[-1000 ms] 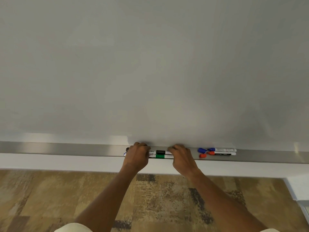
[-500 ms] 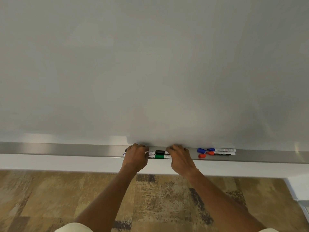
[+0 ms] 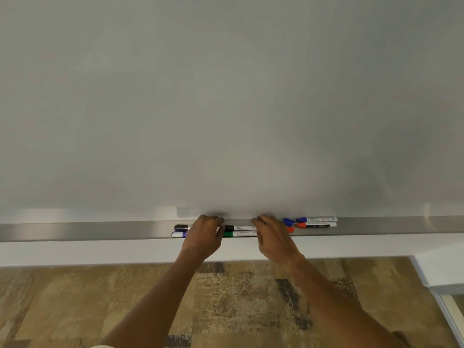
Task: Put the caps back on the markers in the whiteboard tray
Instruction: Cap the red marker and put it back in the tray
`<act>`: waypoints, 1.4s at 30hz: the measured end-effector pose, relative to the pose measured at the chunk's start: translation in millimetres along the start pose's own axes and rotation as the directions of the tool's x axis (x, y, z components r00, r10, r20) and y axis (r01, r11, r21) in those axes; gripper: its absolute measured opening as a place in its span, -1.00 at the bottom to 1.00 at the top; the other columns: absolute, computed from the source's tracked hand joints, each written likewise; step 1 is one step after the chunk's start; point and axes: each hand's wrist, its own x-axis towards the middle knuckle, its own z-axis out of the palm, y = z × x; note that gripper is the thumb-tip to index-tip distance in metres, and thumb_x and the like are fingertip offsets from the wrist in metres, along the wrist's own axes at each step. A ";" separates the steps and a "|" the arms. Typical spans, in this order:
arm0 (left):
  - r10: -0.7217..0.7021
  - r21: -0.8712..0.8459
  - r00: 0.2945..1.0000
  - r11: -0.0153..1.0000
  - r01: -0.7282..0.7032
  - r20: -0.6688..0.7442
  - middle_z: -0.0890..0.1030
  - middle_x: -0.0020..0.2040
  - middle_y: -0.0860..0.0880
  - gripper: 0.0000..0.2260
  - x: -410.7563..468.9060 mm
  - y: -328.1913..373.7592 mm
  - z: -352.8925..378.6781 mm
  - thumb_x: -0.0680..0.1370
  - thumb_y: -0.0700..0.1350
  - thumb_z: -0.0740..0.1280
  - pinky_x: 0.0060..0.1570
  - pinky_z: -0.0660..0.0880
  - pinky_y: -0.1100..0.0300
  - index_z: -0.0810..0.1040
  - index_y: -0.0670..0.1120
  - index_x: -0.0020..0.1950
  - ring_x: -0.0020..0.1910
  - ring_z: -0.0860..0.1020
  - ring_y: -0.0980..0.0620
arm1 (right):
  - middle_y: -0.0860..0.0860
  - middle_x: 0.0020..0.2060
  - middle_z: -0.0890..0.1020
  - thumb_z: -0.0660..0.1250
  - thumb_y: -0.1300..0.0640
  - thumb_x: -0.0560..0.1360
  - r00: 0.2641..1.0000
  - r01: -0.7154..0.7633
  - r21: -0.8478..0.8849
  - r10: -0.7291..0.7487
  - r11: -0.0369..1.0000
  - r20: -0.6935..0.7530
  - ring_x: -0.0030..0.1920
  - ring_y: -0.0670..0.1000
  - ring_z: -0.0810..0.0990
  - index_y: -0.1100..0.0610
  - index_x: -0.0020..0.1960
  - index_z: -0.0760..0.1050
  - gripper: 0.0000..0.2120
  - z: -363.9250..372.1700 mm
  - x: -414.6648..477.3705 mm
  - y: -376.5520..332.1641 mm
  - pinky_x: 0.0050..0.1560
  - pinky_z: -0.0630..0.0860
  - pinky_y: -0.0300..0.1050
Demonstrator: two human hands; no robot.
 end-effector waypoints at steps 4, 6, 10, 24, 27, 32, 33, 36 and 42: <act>0.093 -0.089 0.995 0.992 -0.095 -0.022 0.70 -0.05 -0.15 -0.82 11.2 33.4 8.6 0.59 -0.19 0.29 -0.06 0.57 -0.04 0.68 -0.21 0.00 -0.05 0.62 -0.19 | 0.13 0.09 0.62 0.26 0.34 0.52 0.998 -0.037 0.001 0.037 0.999 -0.044 0.08 0.14 0.58 0.22 0.21 0.55 -0.71 -20.4 -19.4 34.1 0.08 0.58 0.05; 0.126 -0.132 0.992 0.983 -0.129 -0.029 0.71 -0.06 -0.14 -0.83 17.0 51.4 14.2 0.58 -0.20 0.31 -0.06 0.58 -0.02 0.70 -0.20 0.00 -0.08 0.64 -0.17 | 0.13 0.07 0.61 0.26 0.33 0.51 0.996 -0.064 -0.012 0.063 0.998 -0.058 0.07 0.15 0.57 0.21 0.19 0.56 -0.72 -30.4 -26.8 49.9 0.07 0.57 0.06; 0.188 -0.154 0.982 0.970 -0.187 -0.010 0.71 -0.05 -0.15 -0.82 25.2 87.8 27.9 0.58 -0.20 0.32 -0.05 0.59 0.01 0.71 -0.20 0.03 -0.09 0.64 -0.16 | 0.11 0.08 0.61 0.29 0.31 0.51 0.988 -0.126 -0.002 0.125 0.992 -0.087 0.07 0.15 0.56 0.17 0.20 0.57 -0.72 -46.9 -40.5 78.1 0.11 0.57 0.05; 0.199 0.059 0.958 0.975 -0.216 0.207 0.67 0.16 -0.11 -0.73 50.5 151.4 75.9 0.65 -0.05 0.25 0.16 0.55 -0.05 0.65 -0.08 0.27 0.18 0.51 -0.15 | 0.09 0.26 0.55 0.22 0.28 0.50 0.977 -0.195 -0.207 0.209 0.959 0.049 0.27 0.15 0.48 0.16 0.31 0.49 -0.62 -53.1 -55.4 130.3 0.18 0.54 0.06; 0.193 0.094 0.951 0.971 -0.221 0.242 0.66 0.15 -0.10 -0.76 52.5 154.4 83.2 0.65 -0.06 0.25 0.13 0.57 -0.03 0.66 -0.08 0.21 0.16 0.52 -0.15 | 0.06 0.26 0.53 0.23 0.29 0.48 0.976 -0.180 -0.249 0.205 0.952 0.079 0.29 0.13 0.45 0.12 0.34 0.45 -0.57 -50.2 -54.5 132.8 0.23 0.50 0.09; 0.185 0.065 0.947 0.976 -0.209 0.262 0.66 0.07 -0.10 -0.81 56.8 154.7 88.9 0.63 -0.11 0.30 0.08 0.59 0.01 0.71 -0.05 0.10 0.10 0.54 -0.12 | 0.04 0.27 0.50 0.27 0.31 0.47 0.972 -0.163 -0.301 0.206 0.940 0.117 0.31 0.12 0.43 0.10 0.35 0.43 -0.54 -45.4 -54.2 136.8 0.28 0.46 0.11; 0.177 0.060 0.948 0.978 -0.200 0.266 0.67 0.04 -0.10 -0.82 57.8 154.8 89.1 0.62 -0.13 0.31 0.06 0.59 0.03 0.72 -0.05 0.08 0.07 0.57 -0.12 | 0.04 0.28 0.50 0.27 0.31 0.47 0.969 -0.160 -0.314 0.209 0.936 0.130 0.31 0.11 0.43 0.09 0.34 0.44 -0.55 -44.3 -54.5 137.0 0.28 0.46 0.11; 0.128 0.047 0.950 0.988 -0.147 0.284 0.67 -0.01 -0.15 -0.84 62.0 155.6 90.5 0.60 -0.14 0.34 0.00 0.62 0.01 0.73 -0.06 0.04 -0.05 0.64 -0.15 | 0.06 0.29 0.49 0.28 0.31 0.49 0.966 -0.150 -0.338 0.211 0.929 0.151 0.32 0.11 0.44 0.10 0.34 0.45 -0.57 -41.4 -55.8 137.8 0.28 0.45 0.12; 0.155 0.047 0.927 0.982 -0.182 0.341 0.70 -0.02 -0.17 -0.83 69.2 156.2 93.2 0.60 -0.16 0.33 0.02 0.59 0.04 0.72 -0.11 0.07 -0.01 0.65 -0.17 | 0.08 0.30 0.51 0.27 0.31 0.53 0.971 -0.135 -0.310 0.188 0.941 0.146 0.32 0.12 0.47 0.09 0.35 0.47 -0.59 -41.1 -55.3 138.1 0.30 0.46 0.12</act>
